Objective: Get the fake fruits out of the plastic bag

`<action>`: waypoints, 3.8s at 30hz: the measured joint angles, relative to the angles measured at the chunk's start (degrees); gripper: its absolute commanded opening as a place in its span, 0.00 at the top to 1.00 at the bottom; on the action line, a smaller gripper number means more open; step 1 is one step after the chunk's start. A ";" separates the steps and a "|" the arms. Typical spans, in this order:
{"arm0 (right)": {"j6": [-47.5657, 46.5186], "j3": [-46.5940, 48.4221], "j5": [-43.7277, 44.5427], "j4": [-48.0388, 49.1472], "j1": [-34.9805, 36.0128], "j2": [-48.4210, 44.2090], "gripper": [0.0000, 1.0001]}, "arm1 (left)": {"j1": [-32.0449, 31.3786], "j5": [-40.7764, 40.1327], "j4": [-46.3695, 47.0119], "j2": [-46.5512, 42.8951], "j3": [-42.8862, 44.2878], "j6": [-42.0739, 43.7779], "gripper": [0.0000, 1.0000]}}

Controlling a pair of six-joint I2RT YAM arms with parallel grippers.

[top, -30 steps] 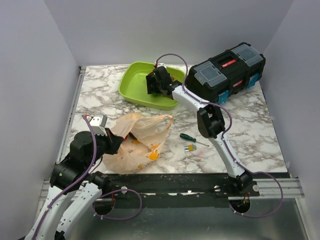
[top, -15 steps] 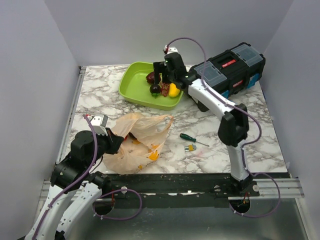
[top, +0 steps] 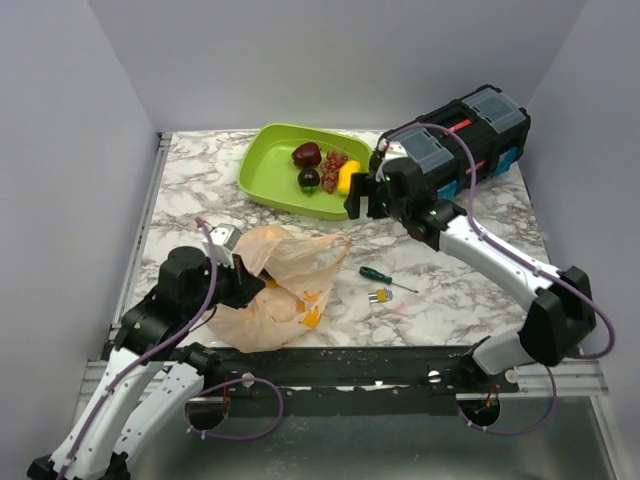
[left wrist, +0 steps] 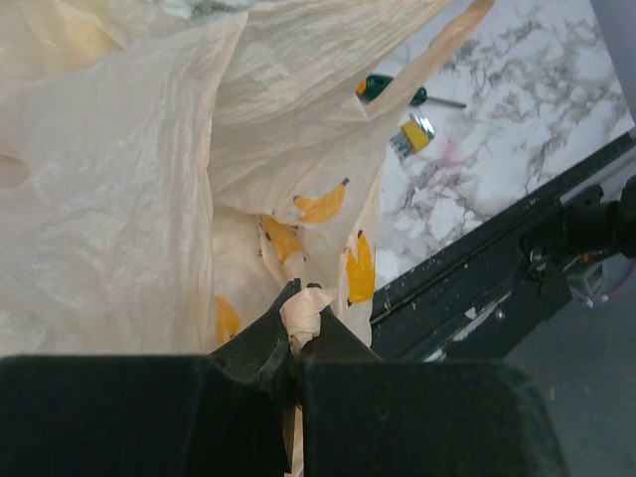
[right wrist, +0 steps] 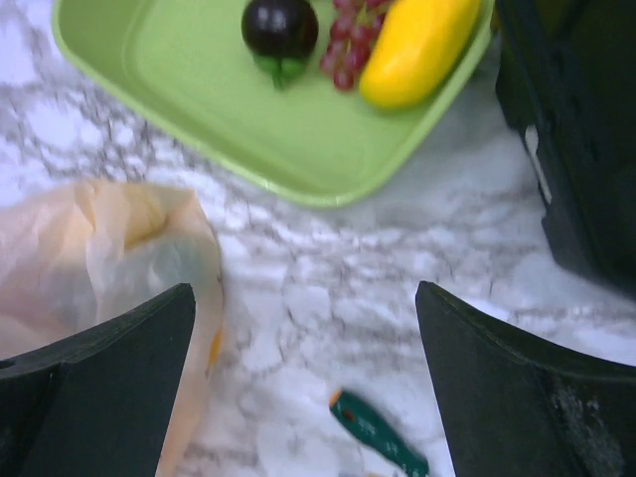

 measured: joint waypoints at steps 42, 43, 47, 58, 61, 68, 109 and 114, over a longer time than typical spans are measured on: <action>0.09 -15.43 -24.11 21.75 22.69 -18.21 0.25 | -0.37 3.04 -9.90 0.09 3.74 -0.26 1.00; 0.17 -15.26 -24.24 21.99 23.28 -15.96 0.27 | -0.37 2.78 -9.88 0.28 3.74 -0.26 1.00; 0.22 -15.21 -23.41 22.62 25.86 -7.17 0.38 | -0.37 2.51 -9.79 1.92 3.74 -0.24 1.00; -3.37 -19.34 -3.91 36.37 33.44 9.57 0.71 | -0.37 2.38 -9.44 2.80 3.58 -0.24 1.00; -3.76 -19.34 -2.14 43.06 33.24 14.67 0.71 | -0.37 2.36 -9.42 2.80 3.58 -0.24 1.00; -4.90 -15.34 0.50 50.66 33.20 26.62 0.67 | -0.37 2.19 -9.09 2.19 3.50 -0.24 1.00; -3.58 -1.31 20.85 54.82 23.43 37.46 0.12 | -0.48 3.15 -12.26 10.01 3.15 -2.19 1.00; -3.98 0.74 19.78 54.49 23.43 39.45 0.15 | -0.48 3.54 -12.02 11.21 3.15 -2.16 1.00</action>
